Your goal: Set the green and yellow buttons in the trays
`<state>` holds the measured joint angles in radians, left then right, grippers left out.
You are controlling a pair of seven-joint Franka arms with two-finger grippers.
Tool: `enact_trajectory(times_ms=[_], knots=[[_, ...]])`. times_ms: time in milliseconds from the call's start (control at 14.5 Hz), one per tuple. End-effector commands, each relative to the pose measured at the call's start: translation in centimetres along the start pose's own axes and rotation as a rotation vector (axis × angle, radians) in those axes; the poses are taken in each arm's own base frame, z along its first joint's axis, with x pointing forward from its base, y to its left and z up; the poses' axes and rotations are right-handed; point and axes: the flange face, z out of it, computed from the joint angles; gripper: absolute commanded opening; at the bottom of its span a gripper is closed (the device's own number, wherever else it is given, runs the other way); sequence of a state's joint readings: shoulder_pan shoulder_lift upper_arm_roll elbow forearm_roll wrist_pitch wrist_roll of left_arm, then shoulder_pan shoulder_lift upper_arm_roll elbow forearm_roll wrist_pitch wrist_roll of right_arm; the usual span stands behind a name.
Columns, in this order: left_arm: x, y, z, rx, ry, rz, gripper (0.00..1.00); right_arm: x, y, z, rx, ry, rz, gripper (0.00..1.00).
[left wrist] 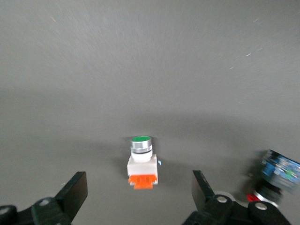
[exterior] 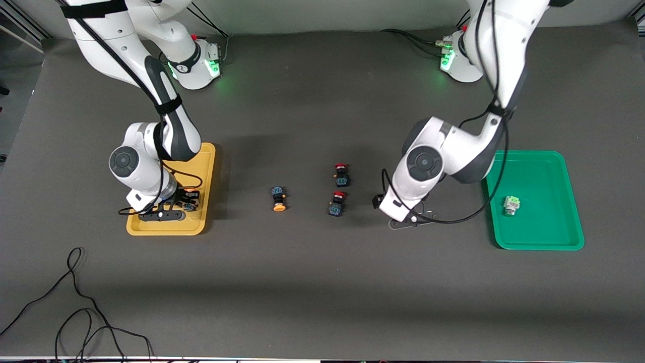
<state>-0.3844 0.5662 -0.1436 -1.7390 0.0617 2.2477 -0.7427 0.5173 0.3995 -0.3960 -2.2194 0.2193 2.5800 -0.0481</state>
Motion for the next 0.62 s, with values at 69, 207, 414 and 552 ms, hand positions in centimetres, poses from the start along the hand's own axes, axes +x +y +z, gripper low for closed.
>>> enact_trajectory(times_ms=[69,207,414,552], knots=[[-0.4,0.0,3.5,0.015,-0.012,-0.032,0.98,0.2,-2.4,-5.7,0.087,-0.034,0.032,1.00],[-0.7,0.1,5.0,0.025,-0.027,-0.043,0.98,0.5,-5.8,-8.6,0.108,-0.056,0.079,1.00],[-1.8,0.4,6.4,0.043,-0.046,-0.046,0.95,0.8,-13.0,-10.5,0.106,-0.043,0.151,1.00],[-2.1,0.3,6.7,0.054,-0.057,-0.044,0.84,0.9,-18.2,-10.5,0.092,-0.025,0.176,1.00]])
